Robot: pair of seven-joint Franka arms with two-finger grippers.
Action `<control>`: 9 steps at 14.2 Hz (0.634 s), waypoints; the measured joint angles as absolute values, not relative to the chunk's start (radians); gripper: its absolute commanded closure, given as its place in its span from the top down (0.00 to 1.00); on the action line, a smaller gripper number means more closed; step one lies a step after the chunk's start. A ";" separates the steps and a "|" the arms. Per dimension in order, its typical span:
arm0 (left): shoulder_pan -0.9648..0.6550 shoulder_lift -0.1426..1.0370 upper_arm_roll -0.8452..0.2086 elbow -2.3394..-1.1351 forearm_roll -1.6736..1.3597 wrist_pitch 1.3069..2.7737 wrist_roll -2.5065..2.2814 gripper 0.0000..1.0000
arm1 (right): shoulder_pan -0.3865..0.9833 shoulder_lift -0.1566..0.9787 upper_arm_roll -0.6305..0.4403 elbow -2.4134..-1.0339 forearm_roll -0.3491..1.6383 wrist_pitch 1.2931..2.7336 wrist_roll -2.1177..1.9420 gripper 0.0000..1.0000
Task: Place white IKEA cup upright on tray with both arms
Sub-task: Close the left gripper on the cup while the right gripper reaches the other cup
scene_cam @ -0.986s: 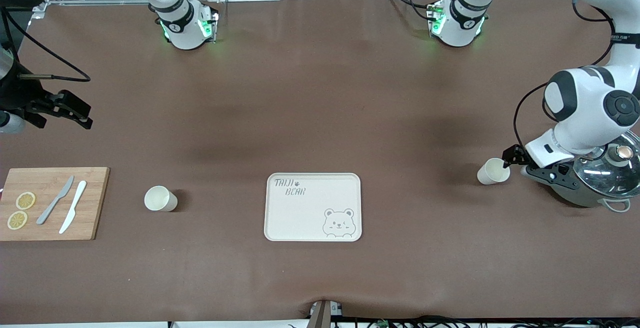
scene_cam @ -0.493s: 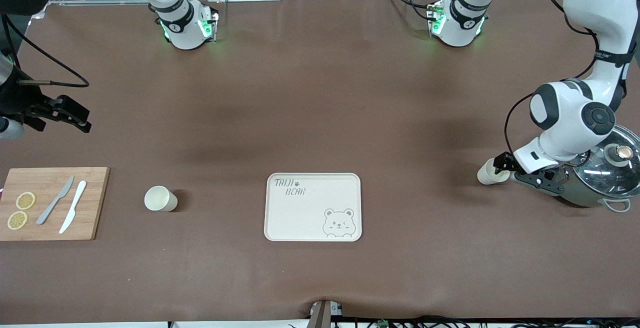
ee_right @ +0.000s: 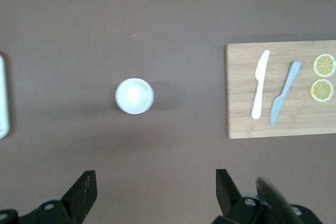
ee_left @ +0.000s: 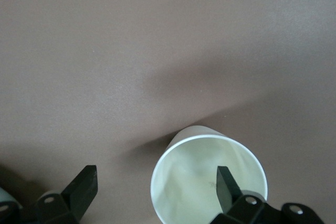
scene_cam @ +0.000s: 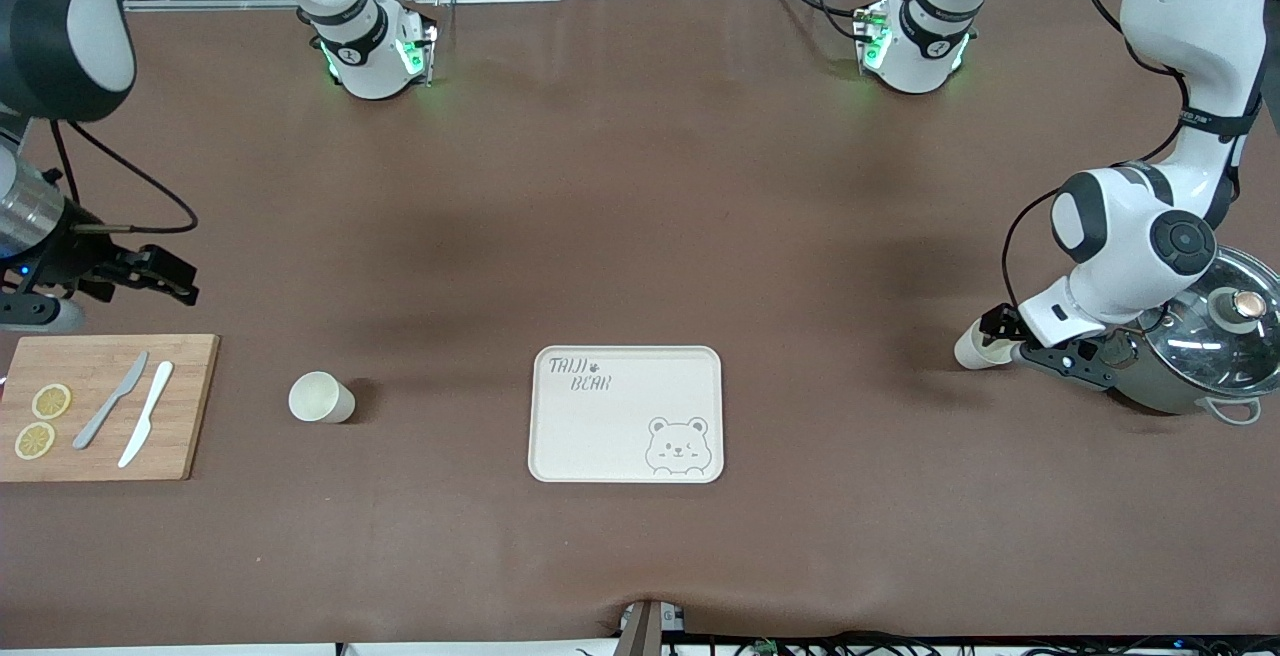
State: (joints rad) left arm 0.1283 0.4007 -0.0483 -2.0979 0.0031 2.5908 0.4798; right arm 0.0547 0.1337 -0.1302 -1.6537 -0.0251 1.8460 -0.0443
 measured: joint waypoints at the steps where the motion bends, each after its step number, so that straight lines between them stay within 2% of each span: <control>1: 0.129 0.404 -0.048 -2.099 0.003 2.591 0.480 1.00 | 0.010 0.148 -0.131 -1.664 -0.016 1.859 -0.088 1.00; 4: 0.136 0.415 -0.048 -2.100 0.003 2.591 0.480 1.00 | -0.117 0.207 -0.135 -1.673 0.048 1.889 -0.214 1.00; 6: 0.140 0.419 -0.048 -2.100 0.003 2.591 0.480 1.00 | -0.146 0.251 -0.135 -1.674 0.061 1.934 -0.232 1.00; 7: 0.141 0.421 -0.048 -2.100 0.003 2.591 0.480 0.96 | -0.145 0.274 -0.132 -1.675 0.068 1.956 -0.231 1.00; 8: 0.141 0.423 -0.048 -2.100 0.003 2.591 0.480 0.04 | -0.141 0.296 -0.127 -1.675 0.083 1.979 -0.228 1.00; 9: 0.141 0.425 -0.048 -2.101 0.003 2.591 0.480 0.00 | -0.132 0.316 -0.123 -1.674 0.106 2.004 -0.218 1.00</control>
State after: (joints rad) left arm 0.1413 0.4246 -0.0479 -2.1008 0.0031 2.5908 0.4798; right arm -0.1323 0.3162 -0.1226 -1.6744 0.1056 2.0040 -0.2177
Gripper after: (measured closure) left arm 0.035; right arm 0.000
